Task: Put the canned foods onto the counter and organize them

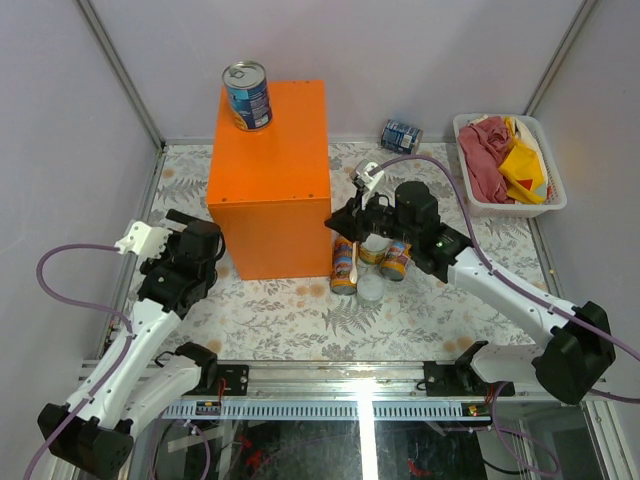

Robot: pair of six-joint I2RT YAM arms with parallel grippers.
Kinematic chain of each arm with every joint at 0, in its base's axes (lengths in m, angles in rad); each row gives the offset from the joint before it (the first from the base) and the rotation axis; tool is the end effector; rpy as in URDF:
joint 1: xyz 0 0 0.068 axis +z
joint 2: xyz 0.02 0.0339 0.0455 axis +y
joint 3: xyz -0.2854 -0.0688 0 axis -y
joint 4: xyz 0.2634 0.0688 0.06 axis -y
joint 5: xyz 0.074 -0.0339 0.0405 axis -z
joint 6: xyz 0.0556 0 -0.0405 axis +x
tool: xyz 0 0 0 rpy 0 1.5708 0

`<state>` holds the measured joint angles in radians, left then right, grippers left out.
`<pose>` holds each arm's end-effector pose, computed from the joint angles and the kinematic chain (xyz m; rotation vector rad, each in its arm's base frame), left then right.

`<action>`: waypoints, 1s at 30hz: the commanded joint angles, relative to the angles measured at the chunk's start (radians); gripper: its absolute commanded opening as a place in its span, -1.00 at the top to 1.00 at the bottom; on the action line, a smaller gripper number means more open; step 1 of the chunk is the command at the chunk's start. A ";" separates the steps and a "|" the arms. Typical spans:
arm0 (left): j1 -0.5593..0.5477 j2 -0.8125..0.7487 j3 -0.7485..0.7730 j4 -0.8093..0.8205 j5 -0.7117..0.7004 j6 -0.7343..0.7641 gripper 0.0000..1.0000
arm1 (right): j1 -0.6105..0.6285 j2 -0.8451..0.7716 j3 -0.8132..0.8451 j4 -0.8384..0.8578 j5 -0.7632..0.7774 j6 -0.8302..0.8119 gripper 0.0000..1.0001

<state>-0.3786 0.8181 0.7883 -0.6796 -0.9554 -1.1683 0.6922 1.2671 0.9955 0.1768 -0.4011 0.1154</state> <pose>0.1752 -0.0208 0.3048 -1.1507 1.5836 0.0941 0.2395 0.2268 0.3611 -0.7928 1.5560 0.9346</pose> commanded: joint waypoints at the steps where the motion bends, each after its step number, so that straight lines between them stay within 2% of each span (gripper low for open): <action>1: -0.002 0.043 -0.010 0.147 0.039 0.035 -0.94 | 0.027 -0.106 0.003 0.035 -0.056 0.084 1.00; 6: -0.001 0.054 -0.013 0.159 0.045 0.031 -0.94 | 0.039 -0.095 0.021 -0.009 -0.053 0.087 1.00; 7: -0.002 0.051 -0.014 0.154 0.045 0.026 -0.94 | 0.039 -0.094 0.028 -0.022 -0.039 0.086 0.93; 8: -0.002 0.049 -0.013 0.143 0.045 0.016 -0.94 | 0.039 -0.095 0.034 -0.032 -0.014 0.086 0.74; 11: -0.002 0.031 -0.013 0.102 0.039 -0.022 -0.94 | 0.039 -0.104 0.053 -0.061 0.045 0.082 -0.11; 12: -0.002 0.024 -0.013 0.084 0.035 -0.039 -0.94 | 0.038 -0.106 0.062 -0.070 0.057 0.079 -0.31; 15: -0.002 -0.006 -0.013 0.026 0.032 -0.087 -0.94 | 0.038 -0.104 0.096 -0.110 0.089 0.076 -0.54; 22: -0.002 -0.088 -0.009 -0.057 0.051 -0.152 -0.93 | 0.039 -0.169 0.132 -0.216 0.256 0.113 -0.63; 26: -0.002 -0.124 -0.019 -0.060 0.077 -0.140 -0.92 | 0.040 -0.181 0.175 -0.291 0.477 0.164 -0.68; 30: -0.002 -0.135 -0.011 -0.040 0.098 -0.076 -0.91 | 0.027 -0.104 0.267 -0.379 0.717 0.204 -0.78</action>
<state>-0.3771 0.6956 0.7826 -0.7208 -0.8734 -1.2812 0.7265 1.1095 1.1492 -0.1234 0.0257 0.2604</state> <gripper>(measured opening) 0.958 0.867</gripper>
